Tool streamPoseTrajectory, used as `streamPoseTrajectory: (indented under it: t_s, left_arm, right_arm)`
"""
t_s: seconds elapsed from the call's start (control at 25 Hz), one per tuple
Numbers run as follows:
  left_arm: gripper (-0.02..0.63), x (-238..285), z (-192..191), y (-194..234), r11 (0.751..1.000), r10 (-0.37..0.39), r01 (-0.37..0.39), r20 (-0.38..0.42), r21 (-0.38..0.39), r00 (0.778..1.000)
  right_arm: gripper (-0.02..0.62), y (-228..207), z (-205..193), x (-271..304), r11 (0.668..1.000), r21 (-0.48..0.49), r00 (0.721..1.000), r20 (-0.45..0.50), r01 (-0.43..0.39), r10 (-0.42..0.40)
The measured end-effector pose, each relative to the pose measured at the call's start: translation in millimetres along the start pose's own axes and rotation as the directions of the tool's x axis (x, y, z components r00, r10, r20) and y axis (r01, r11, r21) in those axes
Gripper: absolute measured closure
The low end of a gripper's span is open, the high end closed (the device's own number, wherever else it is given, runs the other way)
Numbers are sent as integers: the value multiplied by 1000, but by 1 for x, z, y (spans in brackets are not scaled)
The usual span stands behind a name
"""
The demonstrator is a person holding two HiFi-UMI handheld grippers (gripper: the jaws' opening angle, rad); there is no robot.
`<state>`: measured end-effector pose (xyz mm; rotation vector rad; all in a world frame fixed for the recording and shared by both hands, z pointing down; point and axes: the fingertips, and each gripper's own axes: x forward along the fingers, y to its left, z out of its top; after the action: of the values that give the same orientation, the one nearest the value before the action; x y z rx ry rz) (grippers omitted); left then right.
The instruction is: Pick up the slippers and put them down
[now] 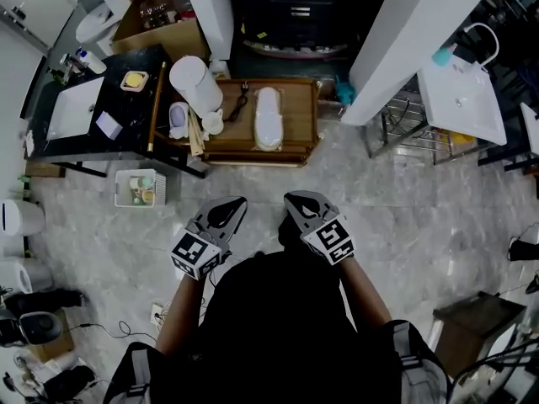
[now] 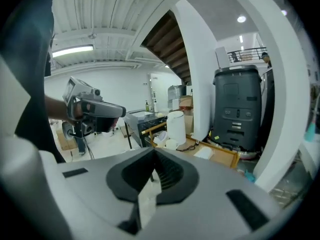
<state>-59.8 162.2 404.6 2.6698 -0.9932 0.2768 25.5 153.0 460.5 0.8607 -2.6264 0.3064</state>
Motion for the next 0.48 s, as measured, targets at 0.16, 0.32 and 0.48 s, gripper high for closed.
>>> streamPoseTrajectory:
  t_s: [0.16,0.32,0.48]
  left_arm:
    - [595,42,26,19,1000,19,-19,-9,4,1000]
    - [595,64,32,39,997,73,-73,1,-12,997]
    - [595,74,24,52,994,89,-90,-17,-54,996]
  right_arm:
    - [586,-41,32,22,993,-57,995,-3,-98,98]
    - [586,-70,34,41,982,-81,985,-33,-169,166]
    - [586,-86,26,54,978,-70,978,-78,-197,192]
